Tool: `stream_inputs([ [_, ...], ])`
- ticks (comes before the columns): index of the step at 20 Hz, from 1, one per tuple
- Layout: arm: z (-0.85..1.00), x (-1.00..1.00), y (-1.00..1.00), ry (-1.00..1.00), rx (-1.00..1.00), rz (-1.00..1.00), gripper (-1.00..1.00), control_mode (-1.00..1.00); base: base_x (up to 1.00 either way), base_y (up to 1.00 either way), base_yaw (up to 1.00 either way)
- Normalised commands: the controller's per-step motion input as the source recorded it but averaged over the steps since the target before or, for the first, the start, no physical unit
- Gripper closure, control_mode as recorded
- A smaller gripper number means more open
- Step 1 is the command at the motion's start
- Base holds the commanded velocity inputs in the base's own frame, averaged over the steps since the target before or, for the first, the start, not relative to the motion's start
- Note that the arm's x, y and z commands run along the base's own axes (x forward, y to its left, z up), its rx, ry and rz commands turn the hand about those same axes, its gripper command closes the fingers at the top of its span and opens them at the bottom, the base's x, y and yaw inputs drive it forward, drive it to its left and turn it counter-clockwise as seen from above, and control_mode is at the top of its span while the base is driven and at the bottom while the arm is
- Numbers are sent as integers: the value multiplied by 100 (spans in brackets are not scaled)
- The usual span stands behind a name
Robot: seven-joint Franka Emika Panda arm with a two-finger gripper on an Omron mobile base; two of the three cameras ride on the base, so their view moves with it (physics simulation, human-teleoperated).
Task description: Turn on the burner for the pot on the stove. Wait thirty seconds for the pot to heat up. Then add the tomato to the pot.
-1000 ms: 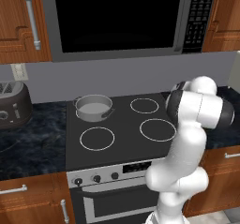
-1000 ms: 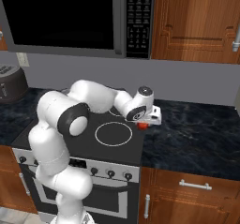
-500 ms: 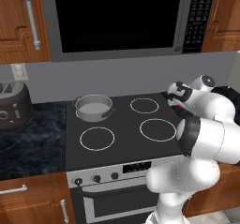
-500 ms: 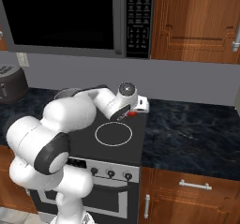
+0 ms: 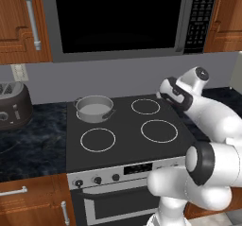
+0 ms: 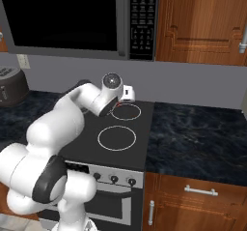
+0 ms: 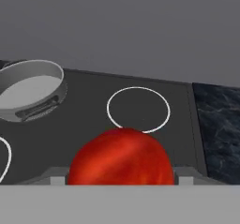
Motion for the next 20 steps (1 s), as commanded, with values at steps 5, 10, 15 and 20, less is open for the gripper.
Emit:
stream_inputs([
  [5, 6, 26, 86, 21, 3, 0, 100, -100, 0, 0, 0],
  [10, -7, 2, 76, 5, 2, -9, 100, -100, 0, 0, 0],
  [15, -3, -4, 53, 0, 0, -8, 100, -100, 0, 0, 0],
  [20, 0, -2, 56, 0, 0, -7, 100, -100, 0, 0, 0],
])
